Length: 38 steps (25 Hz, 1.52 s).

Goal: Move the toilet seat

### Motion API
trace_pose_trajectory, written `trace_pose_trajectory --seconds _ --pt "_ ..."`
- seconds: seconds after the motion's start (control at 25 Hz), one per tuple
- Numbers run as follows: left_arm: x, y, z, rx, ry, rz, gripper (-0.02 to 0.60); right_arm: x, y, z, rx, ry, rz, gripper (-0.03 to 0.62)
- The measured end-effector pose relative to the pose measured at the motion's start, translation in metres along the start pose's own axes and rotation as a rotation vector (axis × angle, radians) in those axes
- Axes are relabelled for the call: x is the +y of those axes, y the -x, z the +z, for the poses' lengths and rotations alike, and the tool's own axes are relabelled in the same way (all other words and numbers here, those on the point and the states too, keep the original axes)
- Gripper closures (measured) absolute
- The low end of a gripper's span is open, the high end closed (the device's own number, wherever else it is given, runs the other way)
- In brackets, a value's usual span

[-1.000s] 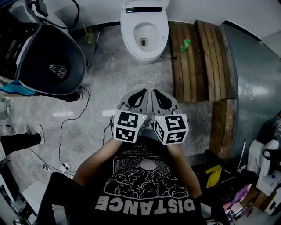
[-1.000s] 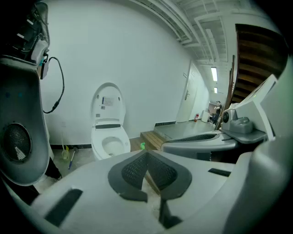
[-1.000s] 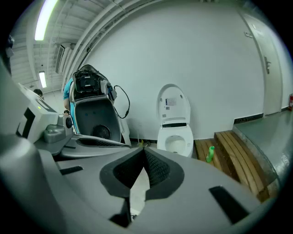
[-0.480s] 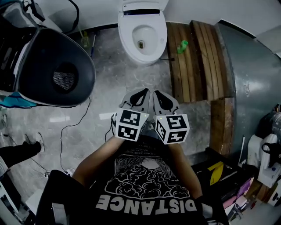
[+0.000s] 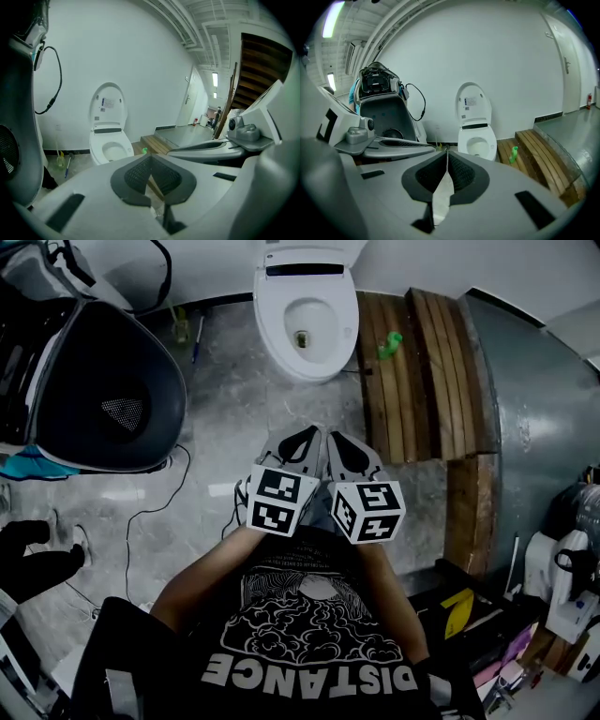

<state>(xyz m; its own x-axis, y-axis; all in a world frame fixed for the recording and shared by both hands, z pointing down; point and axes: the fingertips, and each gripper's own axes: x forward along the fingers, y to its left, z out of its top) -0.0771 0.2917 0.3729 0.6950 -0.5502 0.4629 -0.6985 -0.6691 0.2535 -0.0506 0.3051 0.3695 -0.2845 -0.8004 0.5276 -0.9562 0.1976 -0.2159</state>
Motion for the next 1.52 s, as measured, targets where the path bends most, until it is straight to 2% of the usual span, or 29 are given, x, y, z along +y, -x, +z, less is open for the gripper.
trace_pose_trajectory --seconds 0.24,0.76,1.08,1.4,1.52 --pt "-0.001 -0.018 0.000 0.011 0.010 0.032 0.569 -0.020 -0.009 0.002 0.004 -0.016 0.024 0.572" --pt "0.017 -0.104 0.030 0.050 0.068 0.134 0.569 -0.093 -0.067 0.034 0.064 -0.030 0.124 0.572" --pt "0.035 -0.169 0.040 0.052 0.176 0.160 0.569 -0.138 -0.111 0.044 0.115 -0.081 0.186 0.572" --pt "0.065 -0.227 0.025 0.049 0.304 0.217 0.569 -0.179 -0.166 0.030 0.181 -0.184 0.278 0.572" --pt "0.082 -0.242 0.012 0.037 0.378 0.239 0.569 -0.191 -0.189 0.019 0.200 -0.227 0.317 0.572"
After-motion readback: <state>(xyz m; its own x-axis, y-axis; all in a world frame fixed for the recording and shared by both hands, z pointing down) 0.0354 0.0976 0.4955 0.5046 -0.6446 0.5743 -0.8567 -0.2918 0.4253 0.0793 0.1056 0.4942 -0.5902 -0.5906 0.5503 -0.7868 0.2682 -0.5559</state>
